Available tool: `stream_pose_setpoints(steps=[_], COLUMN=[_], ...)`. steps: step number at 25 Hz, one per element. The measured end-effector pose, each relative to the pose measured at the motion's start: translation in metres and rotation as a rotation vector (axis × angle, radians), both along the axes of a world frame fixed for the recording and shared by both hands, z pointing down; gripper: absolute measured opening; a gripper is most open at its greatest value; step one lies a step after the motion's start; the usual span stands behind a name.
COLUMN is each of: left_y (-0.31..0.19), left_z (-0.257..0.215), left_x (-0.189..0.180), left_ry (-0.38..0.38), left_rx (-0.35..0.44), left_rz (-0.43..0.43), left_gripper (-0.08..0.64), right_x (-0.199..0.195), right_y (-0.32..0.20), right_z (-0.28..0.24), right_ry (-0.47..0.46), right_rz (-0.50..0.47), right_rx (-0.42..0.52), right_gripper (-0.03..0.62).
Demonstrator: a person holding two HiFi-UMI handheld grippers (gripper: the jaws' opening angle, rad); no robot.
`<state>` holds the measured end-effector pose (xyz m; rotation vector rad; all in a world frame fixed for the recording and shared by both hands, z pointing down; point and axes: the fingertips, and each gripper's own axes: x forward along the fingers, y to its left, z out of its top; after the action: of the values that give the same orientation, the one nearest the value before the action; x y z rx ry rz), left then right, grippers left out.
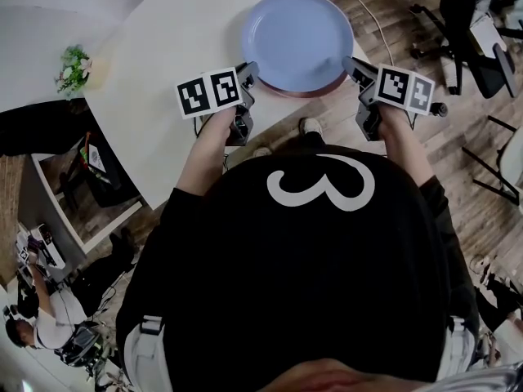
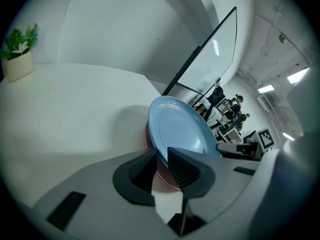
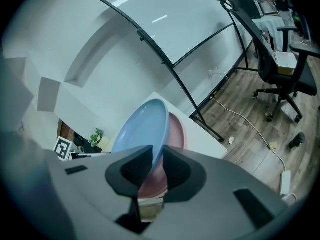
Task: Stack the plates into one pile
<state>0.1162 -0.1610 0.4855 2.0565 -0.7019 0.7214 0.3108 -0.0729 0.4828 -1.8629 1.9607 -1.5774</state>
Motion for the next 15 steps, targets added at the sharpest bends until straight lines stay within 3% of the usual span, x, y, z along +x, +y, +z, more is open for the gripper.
stream_pose_setpoints(steps=[15], left_y=[0.015], left_z=[0.016], left_x=[0.013], left_ry=[-0.029], left_rx=[-0.011], left_rz=[-0.048], left_gripper=[0.075], right_x=[0.012], right_y=[0.012], right_z=[0.022], right_ry=[-0.025], right_rz=[-0.075], right_rx=[-0.033], right_gripper=[0.078])
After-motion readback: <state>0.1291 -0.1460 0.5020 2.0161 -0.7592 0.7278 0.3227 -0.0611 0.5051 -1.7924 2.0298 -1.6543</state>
